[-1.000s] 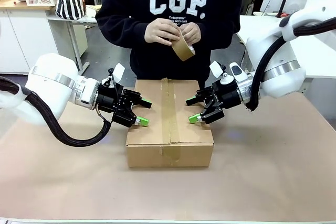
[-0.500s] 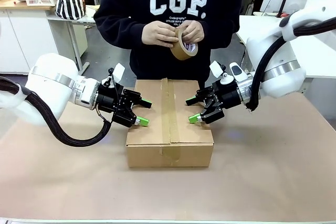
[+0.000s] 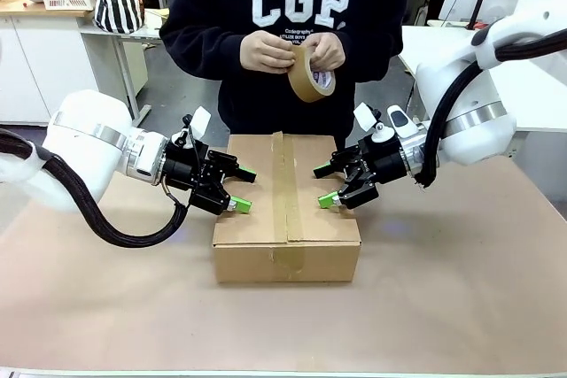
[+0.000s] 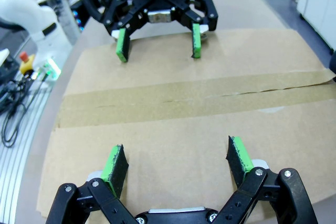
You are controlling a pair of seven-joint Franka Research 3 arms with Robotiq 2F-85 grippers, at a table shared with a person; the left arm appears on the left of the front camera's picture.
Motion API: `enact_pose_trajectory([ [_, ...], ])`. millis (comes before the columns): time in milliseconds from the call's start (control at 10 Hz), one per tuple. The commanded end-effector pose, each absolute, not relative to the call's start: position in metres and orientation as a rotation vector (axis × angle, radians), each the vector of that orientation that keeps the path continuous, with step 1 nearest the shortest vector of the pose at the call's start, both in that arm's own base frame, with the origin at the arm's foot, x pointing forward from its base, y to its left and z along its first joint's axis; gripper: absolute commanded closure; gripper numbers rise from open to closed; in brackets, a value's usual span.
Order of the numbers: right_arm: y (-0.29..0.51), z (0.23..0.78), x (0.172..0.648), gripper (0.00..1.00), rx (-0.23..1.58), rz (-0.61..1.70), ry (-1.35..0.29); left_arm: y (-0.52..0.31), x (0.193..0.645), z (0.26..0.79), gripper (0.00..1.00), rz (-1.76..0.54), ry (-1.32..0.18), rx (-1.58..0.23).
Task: Pack the gift set into the box.
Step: Press and hold the closed box until the human finishes sealing it.
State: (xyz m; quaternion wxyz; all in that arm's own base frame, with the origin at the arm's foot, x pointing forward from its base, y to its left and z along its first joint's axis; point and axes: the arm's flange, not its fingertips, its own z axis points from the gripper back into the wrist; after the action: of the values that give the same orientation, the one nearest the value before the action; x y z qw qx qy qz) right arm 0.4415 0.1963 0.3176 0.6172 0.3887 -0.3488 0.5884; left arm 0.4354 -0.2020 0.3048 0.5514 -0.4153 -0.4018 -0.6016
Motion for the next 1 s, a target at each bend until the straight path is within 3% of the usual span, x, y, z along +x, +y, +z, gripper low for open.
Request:
enact_pose_trajectory([
  [0,0.1957,0.3165,0.4411,0.0,0.892,1.348,-0.8,-0.1999,0.4342,0.3033,0.0,-1.434,-0.941,-0.99],
  [900,0.1957,0.3165,0.4411,0.0,0.892,1.348,-0.8,-0.1999,0.4342,0.3033,0.0,-1.434,-0.941,-0.99],
])
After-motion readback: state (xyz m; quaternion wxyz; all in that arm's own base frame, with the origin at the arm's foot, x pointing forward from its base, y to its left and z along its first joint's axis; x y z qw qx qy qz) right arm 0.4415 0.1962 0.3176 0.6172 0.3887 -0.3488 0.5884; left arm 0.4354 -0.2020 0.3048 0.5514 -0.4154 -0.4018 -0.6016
